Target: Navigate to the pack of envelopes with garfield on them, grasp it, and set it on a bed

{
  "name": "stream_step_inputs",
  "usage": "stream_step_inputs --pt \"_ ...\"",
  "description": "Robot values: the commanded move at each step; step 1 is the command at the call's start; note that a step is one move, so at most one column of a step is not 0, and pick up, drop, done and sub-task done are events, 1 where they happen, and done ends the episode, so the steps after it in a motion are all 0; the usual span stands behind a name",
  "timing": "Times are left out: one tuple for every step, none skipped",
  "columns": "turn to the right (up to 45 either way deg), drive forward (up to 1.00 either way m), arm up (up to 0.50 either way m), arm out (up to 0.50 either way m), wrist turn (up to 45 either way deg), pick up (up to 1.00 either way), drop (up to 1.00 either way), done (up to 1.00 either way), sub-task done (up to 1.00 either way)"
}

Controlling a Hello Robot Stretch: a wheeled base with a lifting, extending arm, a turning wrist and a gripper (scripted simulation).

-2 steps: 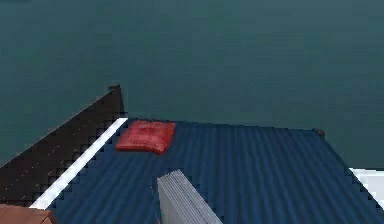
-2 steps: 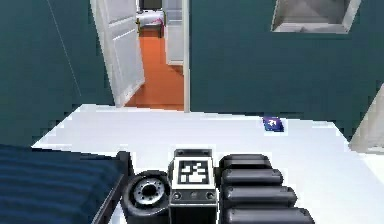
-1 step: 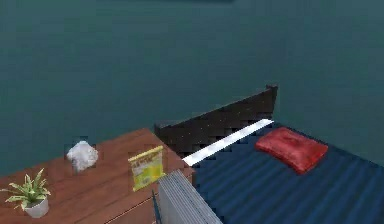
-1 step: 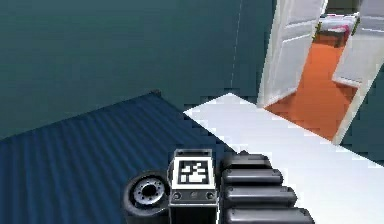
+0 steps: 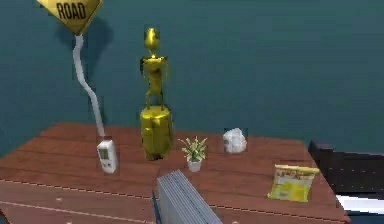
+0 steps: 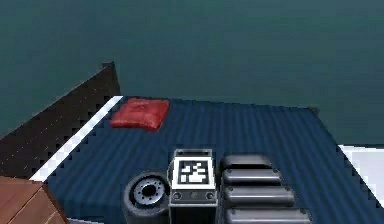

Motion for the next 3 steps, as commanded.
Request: stream_step_inputs --pt "-45.0 0.00 0.00 0.00 0.0 0.00 0.00 0.00 0.00" --pt "-30.0 0.00 0.00 0.00 0.0 0.00 0.00 0.00 0.00" --pt "45.0 0.00 0.00 0.00 0.0 0.00 0.00 0.00 0.00"
